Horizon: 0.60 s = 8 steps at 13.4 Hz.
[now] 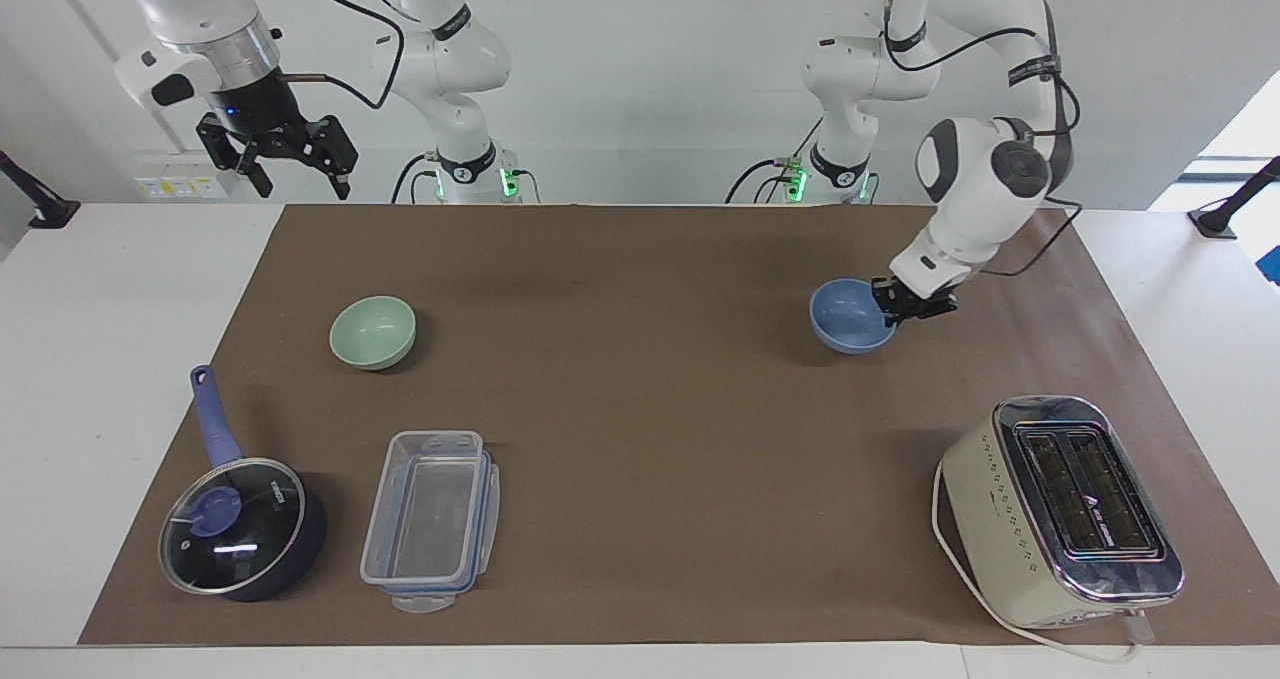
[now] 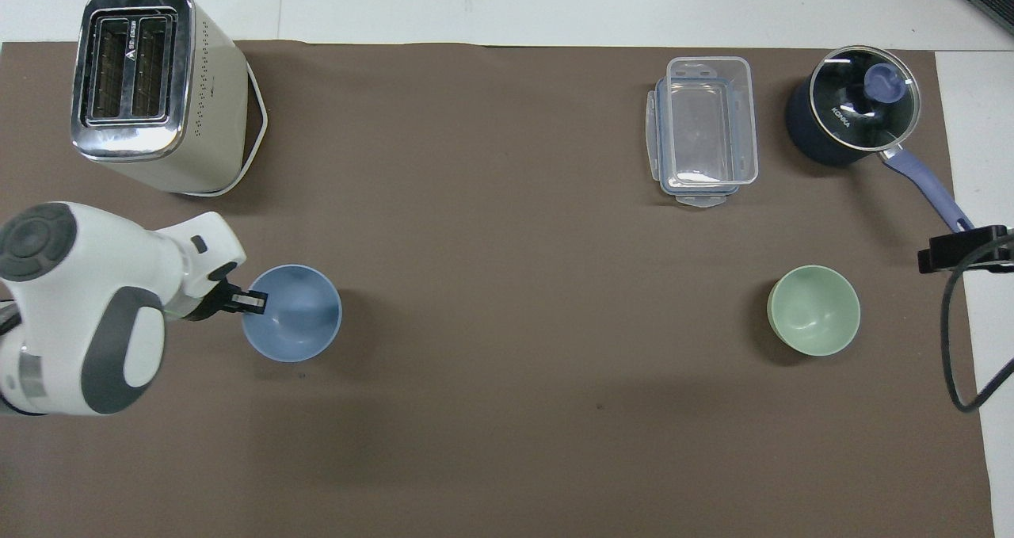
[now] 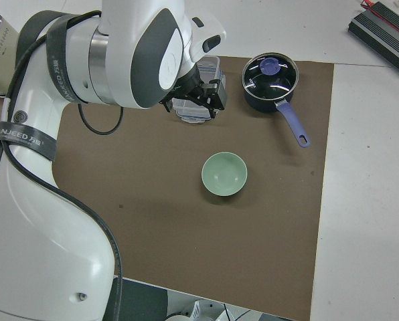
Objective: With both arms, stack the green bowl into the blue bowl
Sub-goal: 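Slide the blue bowl toward the table center with the left gripper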
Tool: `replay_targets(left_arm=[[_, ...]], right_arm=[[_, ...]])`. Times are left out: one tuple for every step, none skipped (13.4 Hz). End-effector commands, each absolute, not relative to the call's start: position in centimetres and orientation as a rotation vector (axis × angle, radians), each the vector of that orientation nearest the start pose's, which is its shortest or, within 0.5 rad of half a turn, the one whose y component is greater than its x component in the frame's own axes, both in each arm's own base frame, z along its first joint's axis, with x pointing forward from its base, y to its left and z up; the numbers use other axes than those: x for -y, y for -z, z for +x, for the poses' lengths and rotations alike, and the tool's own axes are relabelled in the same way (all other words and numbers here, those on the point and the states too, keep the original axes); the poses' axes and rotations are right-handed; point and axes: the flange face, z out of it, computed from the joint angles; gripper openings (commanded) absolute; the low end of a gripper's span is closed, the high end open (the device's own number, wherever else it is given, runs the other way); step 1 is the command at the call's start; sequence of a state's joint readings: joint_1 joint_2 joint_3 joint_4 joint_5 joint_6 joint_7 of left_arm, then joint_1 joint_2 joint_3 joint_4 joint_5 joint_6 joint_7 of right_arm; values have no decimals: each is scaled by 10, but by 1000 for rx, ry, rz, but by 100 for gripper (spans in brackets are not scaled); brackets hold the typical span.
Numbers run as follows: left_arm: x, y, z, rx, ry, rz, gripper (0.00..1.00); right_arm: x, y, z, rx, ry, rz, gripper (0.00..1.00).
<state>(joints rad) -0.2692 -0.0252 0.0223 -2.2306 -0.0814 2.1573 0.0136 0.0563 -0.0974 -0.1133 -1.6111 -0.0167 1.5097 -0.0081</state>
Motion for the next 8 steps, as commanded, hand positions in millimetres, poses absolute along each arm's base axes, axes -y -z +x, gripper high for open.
replay_targets(left_arm=[[206, -368, 482, -248, -54, -3226, 0], [235, -364, 474, -227, -32, -3234, 0], [265, -359, 464, -205, 1, -3242, 0], [293, -352, 453, -181, 30, -3256, 0], [316, -349, 442, -181, 55, -3270, 0], [329, -348, 434, -180, 56, -3280, 0], [343, -346, 427, -176, 46, -3294, 0], [358, -341, 421, -187, 38, -3312, 0]], right_arm=[[39, -652, 509, -49, 8, -3152, 100], [39, -652, 509, -49, 8, -3152, 100], [39, -652, 509, -49, 5, -3152, 100], [39, -652, 509, -49, 8, -3152, 100], [39, -652, 509, -49, 5, -3152, 100], [39, -652, 509, -49, 8, -3154, 100], [39, -651, 509, -49, 3, -3152, 100], [39, -651, 509, -49, 3, -3152, 100]])
